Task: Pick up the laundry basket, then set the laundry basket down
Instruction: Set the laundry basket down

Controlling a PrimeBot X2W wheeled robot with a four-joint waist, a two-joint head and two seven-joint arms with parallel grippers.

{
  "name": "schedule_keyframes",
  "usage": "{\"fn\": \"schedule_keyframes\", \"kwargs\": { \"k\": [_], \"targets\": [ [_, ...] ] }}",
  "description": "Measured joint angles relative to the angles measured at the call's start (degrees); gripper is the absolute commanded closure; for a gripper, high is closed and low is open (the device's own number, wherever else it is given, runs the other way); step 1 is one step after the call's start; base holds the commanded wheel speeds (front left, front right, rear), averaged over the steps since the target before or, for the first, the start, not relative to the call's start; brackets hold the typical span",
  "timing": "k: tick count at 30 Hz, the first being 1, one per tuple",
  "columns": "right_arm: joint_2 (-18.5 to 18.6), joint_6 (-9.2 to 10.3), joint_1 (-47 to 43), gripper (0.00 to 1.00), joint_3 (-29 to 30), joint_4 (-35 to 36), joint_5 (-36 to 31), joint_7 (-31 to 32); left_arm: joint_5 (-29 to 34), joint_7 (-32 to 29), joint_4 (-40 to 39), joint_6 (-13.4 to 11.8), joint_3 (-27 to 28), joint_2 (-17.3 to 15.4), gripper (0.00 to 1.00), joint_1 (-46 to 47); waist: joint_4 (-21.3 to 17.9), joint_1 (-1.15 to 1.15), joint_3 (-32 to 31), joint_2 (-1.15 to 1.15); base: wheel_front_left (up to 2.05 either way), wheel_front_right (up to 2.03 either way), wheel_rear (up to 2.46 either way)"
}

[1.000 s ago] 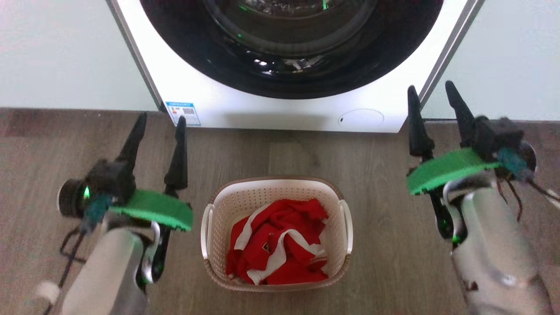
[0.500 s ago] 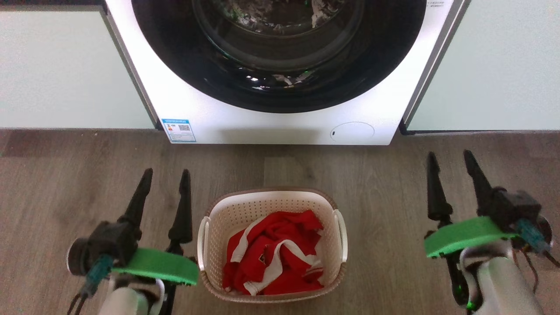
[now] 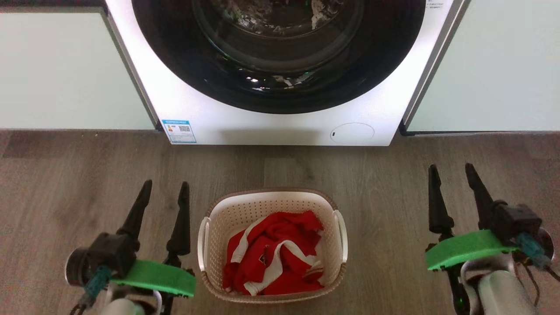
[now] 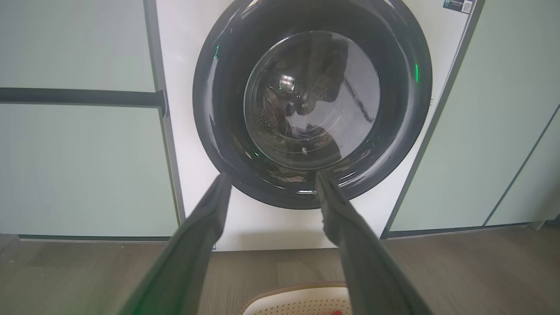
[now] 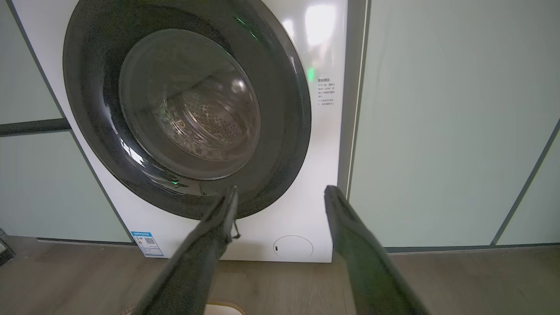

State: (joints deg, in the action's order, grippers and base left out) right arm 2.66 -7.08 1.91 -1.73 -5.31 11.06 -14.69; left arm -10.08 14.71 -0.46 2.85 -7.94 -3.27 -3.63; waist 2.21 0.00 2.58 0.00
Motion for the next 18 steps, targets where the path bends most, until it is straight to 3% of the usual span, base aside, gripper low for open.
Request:
{"fn": "schedule_keyframes", "kwargs": {
  "k": [18],
  "targets": [
    [0.0, 0.00, 0.1, 0.00, -0.1, 0.5, -0.6, 0.0, -0.3, 0.0, 0.0, 0.2, -0.5, 0.1, 0.00, 0.2, 0.5, 0.00, 0.7, 0.00, 0.00, 0.00, 0.00]
  ]
}}
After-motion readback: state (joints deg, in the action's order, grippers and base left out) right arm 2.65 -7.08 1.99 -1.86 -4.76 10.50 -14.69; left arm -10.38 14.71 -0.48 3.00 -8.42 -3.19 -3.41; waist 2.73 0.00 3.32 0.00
